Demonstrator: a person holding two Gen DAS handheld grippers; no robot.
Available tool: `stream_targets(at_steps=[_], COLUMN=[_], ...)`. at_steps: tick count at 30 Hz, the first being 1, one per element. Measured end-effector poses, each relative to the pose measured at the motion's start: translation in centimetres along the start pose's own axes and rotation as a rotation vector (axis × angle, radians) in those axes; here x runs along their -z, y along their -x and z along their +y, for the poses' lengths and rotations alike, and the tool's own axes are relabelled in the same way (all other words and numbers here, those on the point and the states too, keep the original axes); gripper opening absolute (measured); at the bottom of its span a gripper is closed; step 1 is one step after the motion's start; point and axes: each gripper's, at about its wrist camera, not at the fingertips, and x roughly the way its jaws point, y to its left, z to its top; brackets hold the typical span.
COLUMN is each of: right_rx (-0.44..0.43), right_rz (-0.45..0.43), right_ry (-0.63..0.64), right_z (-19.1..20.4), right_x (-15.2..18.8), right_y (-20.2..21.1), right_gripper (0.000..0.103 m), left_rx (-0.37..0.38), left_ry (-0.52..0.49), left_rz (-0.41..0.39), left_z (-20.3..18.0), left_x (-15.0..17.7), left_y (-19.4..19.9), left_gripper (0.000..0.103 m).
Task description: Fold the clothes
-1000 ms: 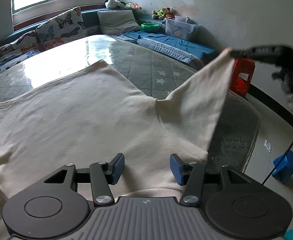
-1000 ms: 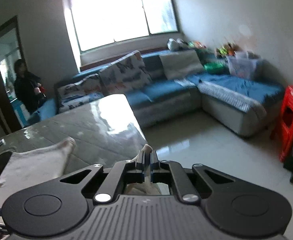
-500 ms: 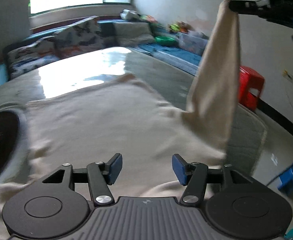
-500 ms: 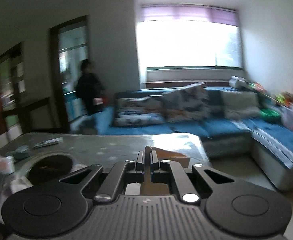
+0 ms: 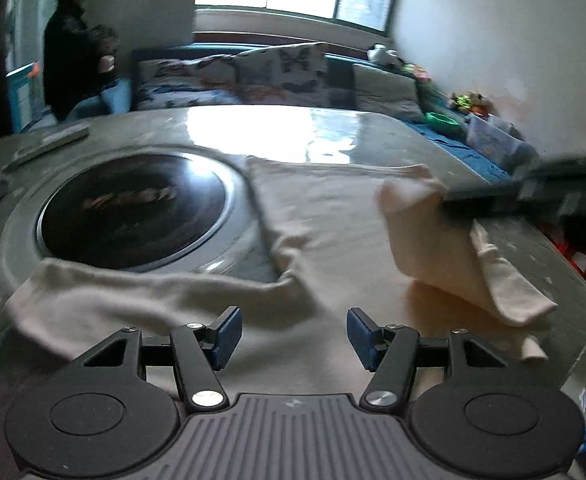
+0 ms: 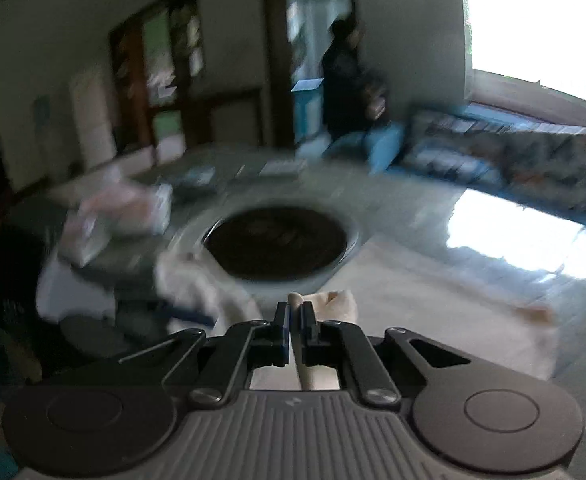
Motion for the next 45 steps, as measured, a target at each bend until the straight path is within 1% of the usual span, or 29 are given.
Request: stream_targets(at_steps=[2,3,5,6,8,10,14,16,18,21,23,24,26,29,31,37,39,41,43,44,45], right_rx=[-0.030,-0.049,-0.044,-0.029,0.012,0.069,0.181,0.221,0.251,0.274,0.269,0.268,0.272,0.259,0.244,0.247,0.238,0.219,0.204,0.198,0.192], right_rz=[0.037,0.051,0.049,0.046,0.047,0.058,0.104,0.123,0.135,0.151,0.150,0.142,0.112,0.072,0.062,0.113,0.108,0.105,0.113,0.119,0.124], right_ry=[0.001,-0.001,0.019,0.028,0.033,0.018,-0.067,-0.110,-0.162,-0.209,-0.221,-0.219,-0.198,-0.174,-0.163,-0.146,-0.133,-0.120,-0.100,-0.088,-0.077], right_z=[0.8,0.9,1.1,0.9,0.1,-1.3,-4.5,-6.0,-7.3,-8.7,-8.9,-9.0,-9.1,-9.4,-9.7,-10.1,-9.6,-9.1,-8.4,-8.1,-7.8], right_x=[0.5,0.6,1.0,1.2,1.8,2.7,6.0,7.5,9.3,10.8,10.9,10.7,9.9,8.5,7.8,8.2,8.0,7.7,7.5,7.4,7.4], right_y=[-1.2,-1.5,-1.0,-0.5,0.7,1.9,3.5,4.0,4.4,4.6,4.4,4.6,4.6,4.1,3.2,0.6,0.5,0.3,-0.3,-0.7,-1.0], right_gripper=[0.009,0.009,0.011,0.011,0.016,0.016,0.016,0.016,0.016,0.016,0.016,0.016,0.016,0.016,0.016,0.016,0.016,0.016,0.016,0.016,0.016], left_rx=[-0.008,-0.010,-0.014,-0.014,-0.005,0.006,0.061,0.097,0.129,0.171,0.175,0.176,0.173,0.140,0.114,0.021,0.017,0.031,0.029,0.022,0.012], left_ry=[0.012,0.015,0.018,0.018,0.013,0.005,-0.029,-0.063,-0.096,-0.132,-0.138,-0.138,-0.127,-0.134,-0.131,-0.083,-0.073,-0.079,-0.088,-0.093,-0.099], left_rz=[0.002,0.002,0.002,0.000,-0.008,-0.016,-0.024,-0.027,-0.026,-0.013,0.009,0.020,0.040,0.051,0.054,0.060,0.061,0.064,0.068,0.072,0.075], left_z=[0.5,0.8,1.0,1.0,0.8,0.3,-1.7,-3.1,-4.4,-5.9,-6.3,-6.3,-6.1,-5.7,-5.2,-3.3,-3.0,-3.2,-3.5,-3.5,-3.6], left_x=[0.2,0.3,0.2,0.1,-0.1,-0.2,-0.5,-0.6,-0.8,-0.7,-0.6,-0.5,-0.4,0.0,0.2,0.3,0.4,0.6,0.8,0.9,1.0], left_y=[0.2,0.3,0.5,0.5,0.6,0.6,0.4,0.2,-0.3,-1.2,-2.1,-2.5,-2.9,-3.1,-3.0,-2.0,-1.7,-1.7,-1.8,-1.9,-2.0], left_gripper=[0.061,0.061,0.061,0.061,0.061,0.061,0.061,0.060,0.059,0.055,0.054,0.051,0.051,0.051,0.047,0.047,0.047,0.047,0.046,0.045,0.040])
